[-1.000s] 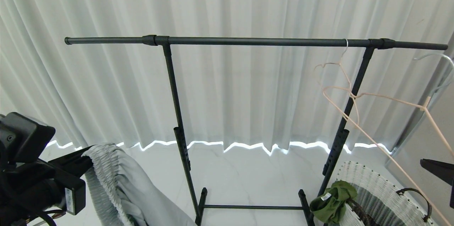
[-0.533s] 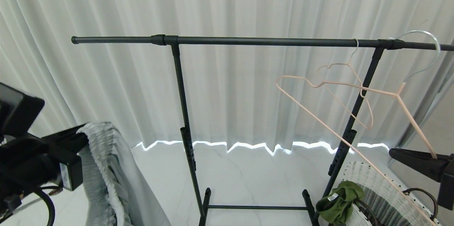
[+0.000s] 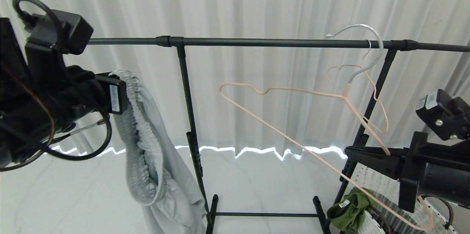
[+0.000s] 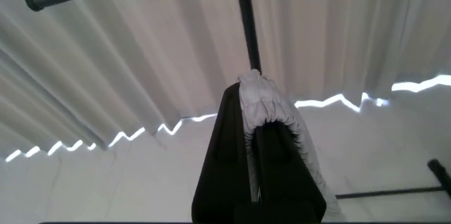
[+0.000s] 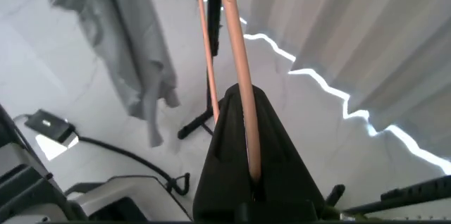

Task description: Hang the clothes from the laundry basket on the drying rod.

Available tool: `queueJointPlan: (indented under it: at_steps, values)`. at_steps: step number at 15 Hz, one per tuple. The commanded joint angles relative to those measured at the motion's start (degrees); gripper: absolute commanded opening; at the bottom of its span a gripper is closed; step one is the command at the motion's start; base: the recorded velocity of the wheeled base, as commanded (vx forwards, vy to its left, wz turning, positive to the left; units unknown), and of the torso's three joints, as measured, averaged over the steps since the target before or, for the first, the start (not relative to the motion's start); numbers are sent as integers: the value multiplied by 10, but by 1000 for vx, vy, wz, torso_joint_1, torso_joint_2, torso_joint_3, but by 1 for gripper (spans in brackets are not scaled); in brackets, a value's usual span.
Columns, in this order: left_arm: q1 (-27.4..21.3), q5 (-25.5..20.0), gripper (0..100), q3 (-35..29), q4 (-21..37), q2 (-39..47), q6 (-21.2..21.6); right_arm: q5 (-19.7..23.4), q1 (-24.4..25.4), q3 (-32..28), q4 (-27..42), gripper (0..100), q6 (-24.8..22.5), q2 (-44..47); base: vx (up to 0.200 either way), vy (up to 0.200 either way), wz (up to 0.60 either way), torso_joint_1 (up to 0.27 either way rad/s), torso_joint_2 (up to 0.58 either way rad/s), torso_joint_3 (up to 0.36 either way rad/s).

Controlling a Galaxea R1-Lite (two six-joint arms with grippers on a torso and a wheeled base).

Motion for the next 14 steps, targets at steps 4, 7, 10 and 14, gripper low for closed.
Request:
queueJointPlan:
  at_steps: [4, 7, 10, 14]
  values:
    - [-51, 11, 0, -64, 0, 69, -15, 1, 104, -6, -2, 0, -5, 45, 0, 0, 0, 0, 0, 0]
    - [-70, 22, 0, -59, -1, 63, -16, -1, 137, -14, -8, 0, 28, 75, 0, 0, 0, 0, 0, 0]
    - [-91, 35, 0, -55, -1, 46, -19, -4, 133, -35, -23, 0, 45, 99, 0, 0, 0, 0, 0, 0]
    - [-97, 71, 0, -36, -1, 34, -17, -8, 118, -65, -24, 0, 89, 109, 0, 0, 0, 0, 0, 0]
